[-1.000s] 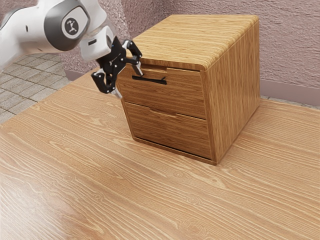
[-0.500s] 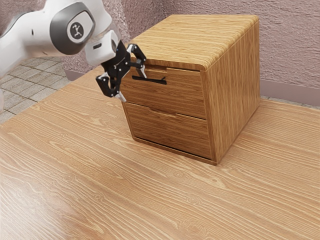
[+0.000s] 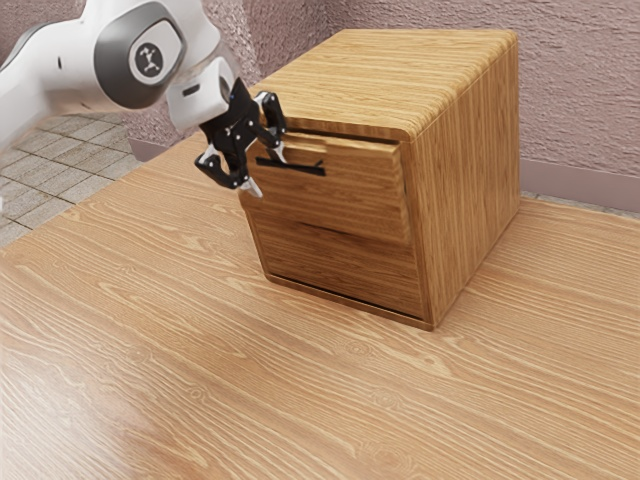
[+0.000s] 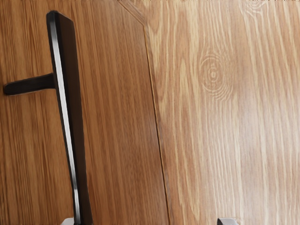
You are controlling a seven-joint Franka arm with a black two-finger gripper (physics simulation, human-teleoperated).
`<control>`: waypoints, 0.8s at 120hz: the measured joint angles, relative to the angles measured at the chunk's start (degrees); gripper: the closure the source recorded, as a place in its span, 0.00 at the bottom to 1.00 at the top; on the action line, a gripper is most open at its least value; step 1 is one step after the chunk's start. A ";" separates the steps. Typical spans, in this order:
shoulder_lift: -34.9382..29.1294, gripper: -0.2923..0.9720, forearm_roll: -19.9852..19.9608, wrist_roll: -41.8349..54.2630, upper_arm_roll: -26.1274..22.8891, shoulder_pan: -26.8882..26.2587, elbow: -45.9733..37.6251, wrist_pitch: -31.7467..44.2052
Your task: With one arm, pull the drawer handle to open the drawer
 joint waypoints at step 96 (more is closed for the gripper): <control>-6.79 0.68 -0.18 -0.37 0.04 -0.53 -7.60 1.38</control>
